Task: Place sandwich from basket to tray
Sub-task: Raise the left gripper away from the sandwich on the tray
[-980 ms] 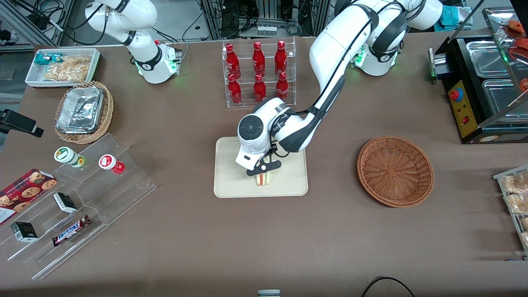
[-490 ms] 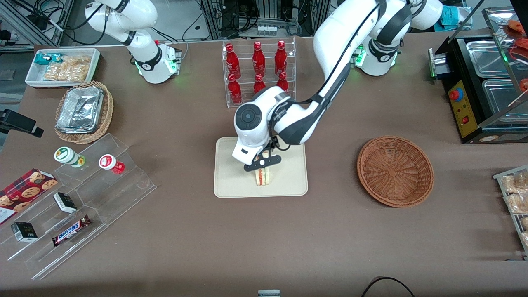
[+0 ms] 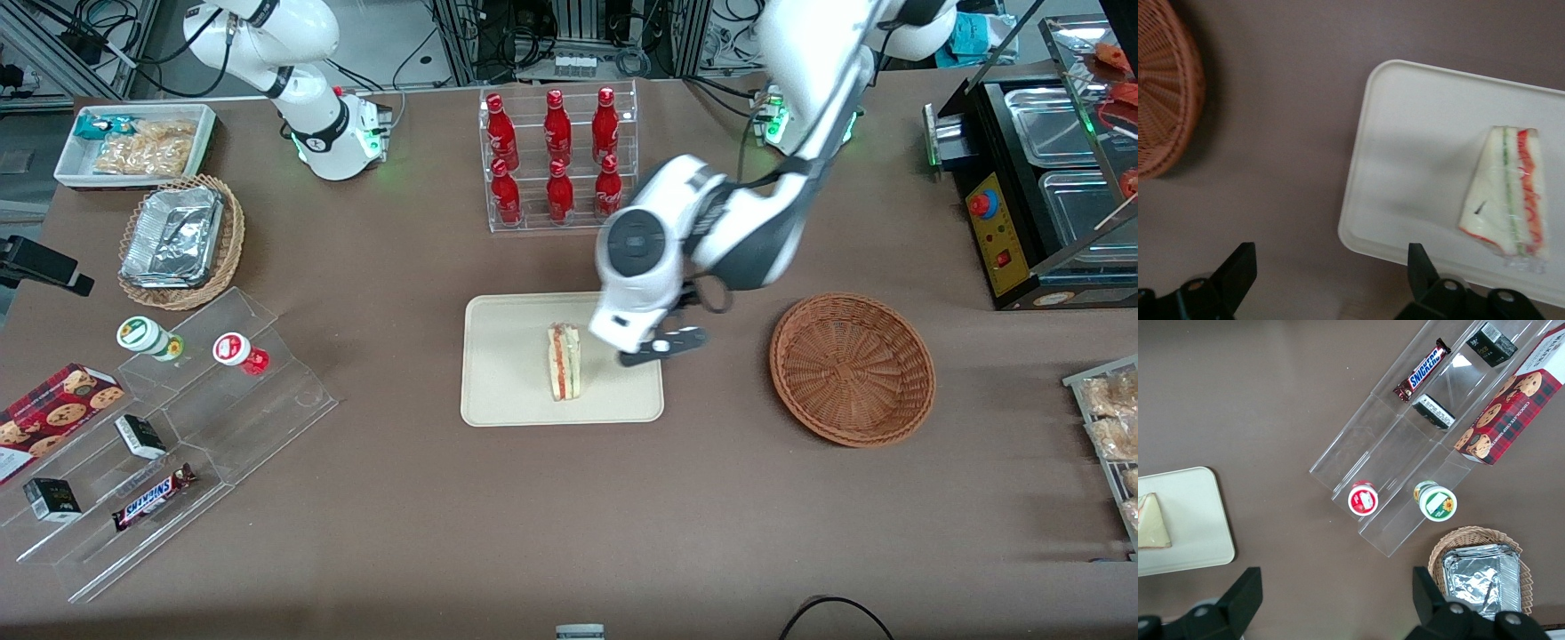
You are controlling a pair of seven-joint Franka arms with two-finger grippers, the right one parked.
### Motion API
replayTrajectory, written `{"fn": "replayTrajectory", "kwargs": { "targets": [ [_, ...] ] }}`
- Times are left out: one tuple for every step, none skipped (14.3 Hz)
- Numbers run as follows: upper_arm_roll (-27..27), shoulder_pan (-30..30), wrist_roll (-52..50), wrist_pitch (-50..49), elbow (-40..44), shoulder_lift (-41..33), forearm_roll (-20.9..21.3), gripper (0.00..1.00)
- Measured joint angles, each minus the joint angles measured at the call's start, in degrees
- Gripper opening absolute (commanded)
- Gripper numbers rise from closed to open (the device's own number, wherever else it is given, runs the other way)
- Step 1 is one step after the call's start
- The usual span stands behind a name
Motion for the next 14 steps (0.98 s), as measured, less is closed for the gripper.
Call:
{"fn": "replayTrajectory", "kwargs": {
  "targets": [
    [0.1,2.25,3.29,-0.04,-3.77,-3.69,-0.03,1.0],
    [0.15,4.51,6.74,-0.06,-7.21,-7.17,-0.1,1.0],
    [0.19,6.69,10.17,-0.09,-10.1,-10.32,-0.46,1.0],
    [0.24,9.03,13.77,-0.41,-12.5,-13.26,-1.01,1.0],
    [0.28,11.16,17.14,-1.48,-14.11,-15.63,-1.42,1.0],
    [0.31,13.32,20.54,-3.14,-15.04,-17.61,-1.61,1.0],
    [0.35,15.41,24.02,-4.63,-15.5,-19.18,-1.69,1.0],
    [0.38,17.51,27.61,-5.95,-15.63,-20.42,-1.72,1.0],
    [0.41,19.57,30.94,-7.07,-15.63,-21.45,-1.73,1.0],
    [0.44,21.56,34.13,-8.01,-15.59,-22.42,-1.75,1.0],
    [0.46,23.59,36.98,-8.87,-15.44,-23.35,-1.75,1.0],
    [0.44,25.82,39.67,-9.59,-15.09,-24.24,-1.76,1.0],
    [0.35,28.16,42.31,-10.29,-14.24,-24.97,-1.77,1.0],
    [0.22,30.39,44.65,-11.03,-12.94,-25.49,-1.78,1.0]
  ]
}}
